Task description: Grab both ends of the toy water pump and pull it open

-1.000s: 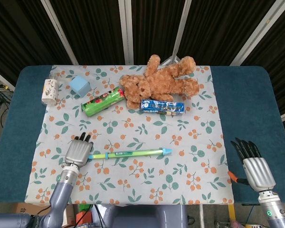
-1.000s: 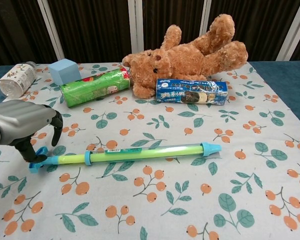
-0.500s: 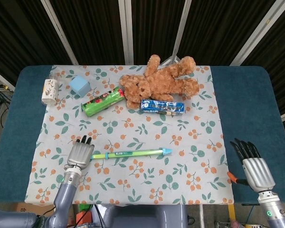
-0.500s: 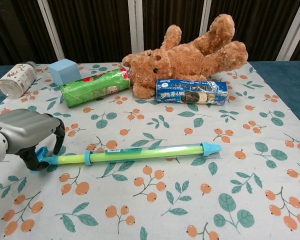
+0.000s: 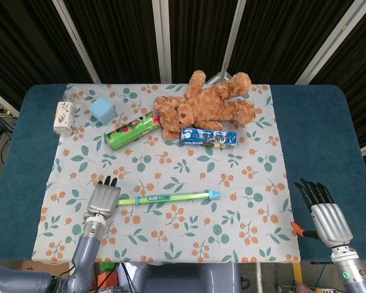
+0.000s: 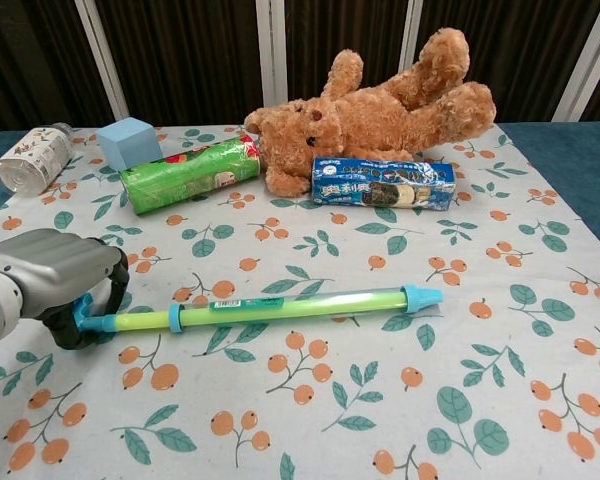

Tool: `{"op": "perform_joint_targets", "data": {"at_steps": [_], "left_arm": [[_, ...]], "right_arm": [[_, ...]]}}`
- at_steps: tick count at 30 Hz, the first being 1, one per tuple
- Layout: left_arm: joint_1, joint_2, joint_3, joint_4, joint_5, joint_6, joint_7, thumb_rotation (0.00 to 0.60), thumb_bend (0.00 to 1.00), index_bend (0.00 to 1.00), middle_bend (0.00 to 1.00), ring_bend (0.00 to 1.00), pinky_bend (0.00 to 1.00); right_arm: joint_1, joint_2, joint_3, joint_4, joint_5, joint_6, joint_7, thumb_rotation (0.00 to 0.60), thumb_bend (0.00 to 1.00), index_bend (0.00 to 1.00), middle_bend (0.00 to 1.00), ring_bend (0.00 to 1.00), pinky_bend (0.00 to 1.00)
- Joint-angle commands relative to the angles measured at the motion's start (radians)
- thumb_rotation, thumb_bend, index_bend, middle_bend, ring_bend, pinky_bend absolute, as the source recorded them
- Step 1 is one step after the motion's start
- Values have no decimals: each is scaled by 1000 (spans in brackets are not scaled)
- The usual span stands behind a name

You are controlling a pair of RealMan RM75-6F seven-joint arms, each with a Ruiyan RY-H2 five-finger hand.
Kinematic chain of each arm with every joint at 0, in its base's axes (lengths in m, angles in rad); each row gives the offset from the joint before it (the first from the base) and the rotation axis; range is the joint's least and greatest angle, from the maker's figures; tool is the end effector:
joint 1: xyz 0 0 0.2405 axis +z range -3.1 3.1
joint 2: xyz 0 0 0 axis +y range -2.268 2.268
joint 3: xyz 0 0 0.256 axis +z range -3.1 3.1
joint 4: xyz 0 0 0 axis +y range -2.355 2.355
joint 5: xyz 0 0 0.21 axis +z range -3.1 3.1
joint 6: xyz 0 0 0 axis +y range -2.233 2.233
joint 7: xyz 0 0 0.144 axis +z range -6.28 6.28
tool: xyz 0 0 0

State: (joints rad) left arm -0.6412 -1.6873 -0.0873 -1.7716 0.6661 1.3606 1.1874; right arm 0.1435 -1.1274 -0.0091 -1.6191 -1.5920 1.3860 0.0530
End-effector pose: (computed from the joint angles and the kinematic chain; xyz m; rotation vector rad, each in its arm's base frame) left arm -0.1636 0.2583 -0.0434 -1.8063 -0.8100 -0.3238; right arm -0.2968 -0.1837 0.1298 1.5662 -0.9977 0.9367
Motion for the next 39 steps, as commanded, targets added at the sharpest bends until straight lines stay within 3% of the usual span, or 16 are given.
{"op": "perform_joint_targets", "data": {"at_steps": [1, 6, 14, 20, 28, 39], "left_arm": [[-2, 0, 4, 2, 4, 4, -5, 600, 493, 547, 140, 102, 277], [-5, 0, 18, 10, 26, 9, -16, 600, 529, 620, 161, 102, 277], [-11, 17, 67, 26, 133, 13, -28, 600, 530, 636, 170, 102, 277], [-9, 14, 22, -9, 63, 23, -32, 600, 531, 640, 170, 102, 277], [-19, -21, -52, -13, -2, 64, -46, 600, 531, 657, 175, 102, 296], [-37, -60, -120, -31, -66, 80, -81, 600, 531, 660, 176, 102, 316]], "right_arm": [[0, 0, 0, 0, 0, 0, 0, 600, 247, 0, 0, 0, 0], [0, 0, -1, 0, 0, -1, 0, 600, 247, 0, 0, 0, 0], [6, 5, -5, -14, 6, -18, -2, 600, 247, 0, 0, 0, 0], [33, 33, -14, -101, 54, -111, -105, 600, 247, 0, 0, 0, 0], [76, 14, 19, -217, 142, -178, -240, 600, 247, 7, 0, 0, 0], [122, -84, 55, -278, 264, -217, -408, 600, 247, 175, 0, 0, 0]]}}
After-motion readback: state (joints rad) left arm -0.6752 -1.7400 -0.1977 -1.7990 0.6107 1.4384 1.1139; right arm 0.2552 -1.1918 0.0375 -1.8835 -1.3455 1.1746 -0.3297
